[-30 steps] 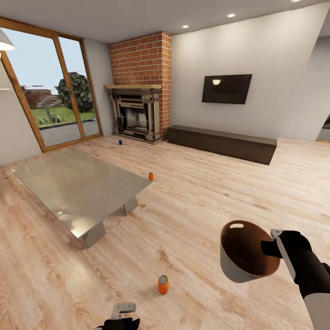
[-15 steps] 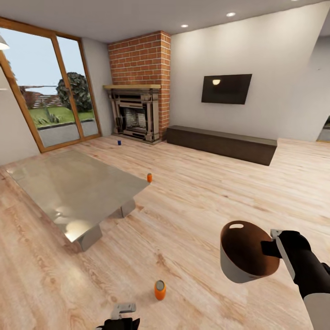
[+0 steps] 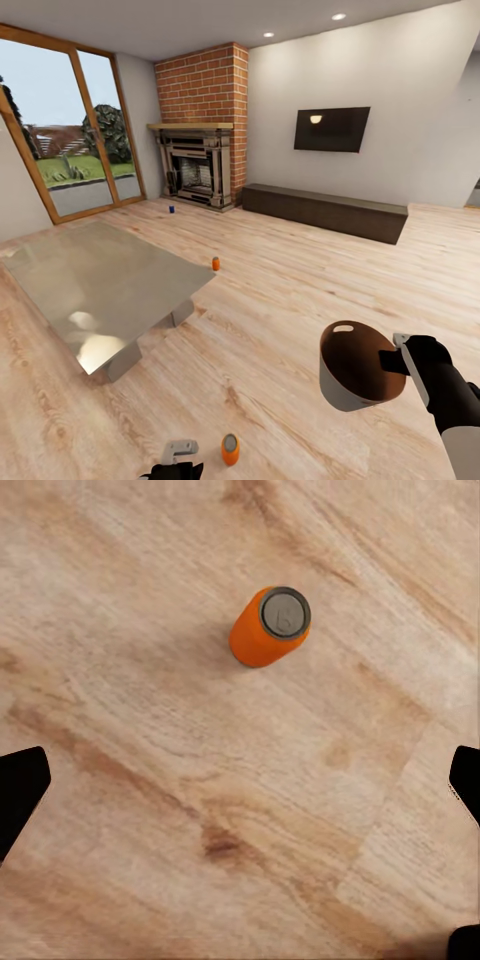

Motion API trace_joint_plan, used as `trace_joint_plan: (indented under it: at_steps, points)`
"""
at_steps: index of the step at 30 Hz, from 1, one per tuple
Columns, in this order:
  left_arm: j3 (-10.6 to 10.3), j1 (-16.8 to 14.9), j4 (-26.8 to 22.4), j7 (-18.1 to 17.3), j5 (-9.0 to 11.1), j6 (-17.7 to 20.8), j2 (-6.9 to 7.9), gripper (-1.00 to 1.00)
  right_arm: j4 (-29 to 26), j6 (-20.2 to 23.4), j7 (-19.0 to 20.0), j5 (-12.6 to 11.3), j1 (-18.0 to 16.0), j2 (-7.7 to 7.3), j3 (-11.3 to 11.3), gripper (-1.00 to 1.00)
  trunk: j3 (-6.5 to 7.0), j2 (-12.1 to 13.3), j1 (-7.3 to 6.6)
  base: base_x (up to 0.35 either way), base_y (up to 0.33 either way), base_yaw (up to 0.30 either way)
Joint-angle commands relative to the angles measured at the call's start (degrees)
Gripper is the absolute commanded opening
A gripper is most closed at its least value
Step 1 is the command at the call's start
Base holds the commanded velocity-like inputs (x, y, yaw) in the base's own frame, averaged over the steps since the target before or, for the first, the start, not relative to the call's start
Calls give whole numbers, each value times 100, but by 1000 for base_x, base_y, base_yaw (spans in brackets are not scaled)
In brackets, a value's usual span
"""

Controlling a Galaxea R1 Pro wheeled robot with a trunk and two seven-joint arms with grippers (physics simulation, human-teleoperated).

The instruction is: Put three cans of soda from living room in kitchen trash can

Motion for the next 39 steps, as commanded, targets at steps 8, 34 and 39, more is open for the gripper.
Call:
trace_joint_plan:
  at_steps: [8, 34, 39]
  points:
    - [0, 0, 2, -2, 0, -54, 0, 100, -8, 0, 22, -36, 4, 0, -1, -100, 1, 0, 0, 261, -162, 0]
    - [0, 0, 4, -3, -5, -62, 0, 100, -10, 0, 22, -28, 6, 0, -1, -100, 1, 0, 0, 186, -64, 0]
    - [0, 0, 4, -1, -8, -62, 0, 100, -10, 0, 22, -26, 6, 0, -1, -100, 1, 0, 0, 174, -86, 0]
